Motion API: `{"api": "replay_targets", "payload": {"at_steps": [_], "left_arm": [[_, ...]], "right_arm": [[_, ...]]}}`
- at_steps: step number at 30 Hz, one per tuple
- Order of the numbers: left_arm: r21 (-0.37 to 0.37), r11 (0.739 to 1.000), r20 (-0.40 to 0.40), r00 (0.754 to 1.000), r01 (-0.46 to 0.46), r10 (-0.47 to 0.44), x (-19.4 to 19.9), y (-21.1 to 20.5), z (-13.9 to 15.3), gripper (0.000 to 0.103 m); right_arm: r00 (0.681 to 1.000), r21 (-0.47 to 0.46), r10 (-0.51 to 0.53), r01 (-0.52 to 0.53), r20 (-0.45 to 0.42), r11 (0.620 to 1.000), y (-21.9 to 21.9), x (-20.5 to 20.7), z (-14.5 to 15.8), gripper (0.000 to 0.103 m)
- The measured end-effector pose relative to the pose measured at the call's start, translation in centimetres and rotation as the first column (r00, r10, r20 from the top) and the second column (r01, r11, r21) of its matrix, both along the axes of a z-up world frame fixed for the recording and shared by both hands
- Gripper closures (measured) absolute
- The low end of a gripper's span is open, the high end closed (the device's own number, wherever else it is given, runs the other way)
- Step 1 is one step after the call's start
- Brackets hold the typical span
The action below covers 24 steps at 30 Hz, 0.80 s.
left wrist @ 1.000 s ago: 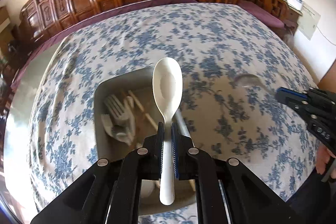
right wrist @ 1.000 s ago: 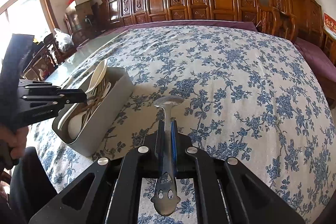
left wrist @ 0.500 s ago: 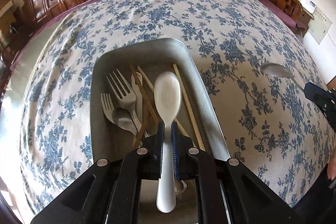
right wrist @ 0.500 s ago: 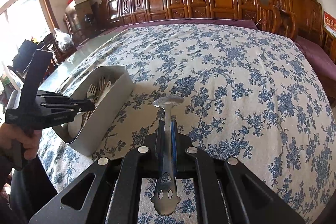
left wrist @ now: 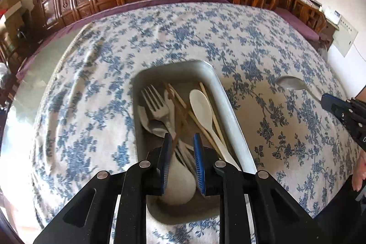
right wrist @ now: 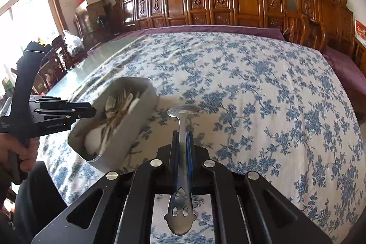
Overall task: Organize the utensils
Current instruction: 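Carry the white plastic spoon into the grey tray and open the left tool, then lower the metal spoon into the grey tray and open the right tool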
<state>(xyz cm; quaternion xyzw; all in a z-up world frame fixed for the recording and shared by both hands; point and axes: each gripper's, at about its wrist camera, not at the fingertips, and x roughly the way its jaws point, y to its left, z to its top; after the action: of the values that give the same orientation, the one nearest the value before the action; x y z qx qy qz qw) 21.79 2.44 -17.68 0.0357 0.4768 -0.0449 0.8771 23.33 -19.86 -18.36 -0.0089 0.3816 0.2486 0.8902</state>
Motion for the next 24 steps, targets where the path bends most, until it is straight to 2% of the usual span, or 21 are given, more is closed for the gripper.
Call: {"api": "replay_targets", "payload": {"at_steps": [12,24], "left_arm": [[-0.032,0.999,0.103,0.994,-0.015,0.018,-2.1,3.1,4.8,0.083],[-0.037,0.999,0.132,0.990,-0.040,0.044,-2.6,6.5,6.4,0.082]], "right_arm": [[0.998,0.005,0.062,-0.062,0.019,0.998,6.0,-0.2,2.3,0.096],[0.993,-0.012,0.118,-0.118,0.002,0.993,12.8,1.8,2.5,0.096]]}}
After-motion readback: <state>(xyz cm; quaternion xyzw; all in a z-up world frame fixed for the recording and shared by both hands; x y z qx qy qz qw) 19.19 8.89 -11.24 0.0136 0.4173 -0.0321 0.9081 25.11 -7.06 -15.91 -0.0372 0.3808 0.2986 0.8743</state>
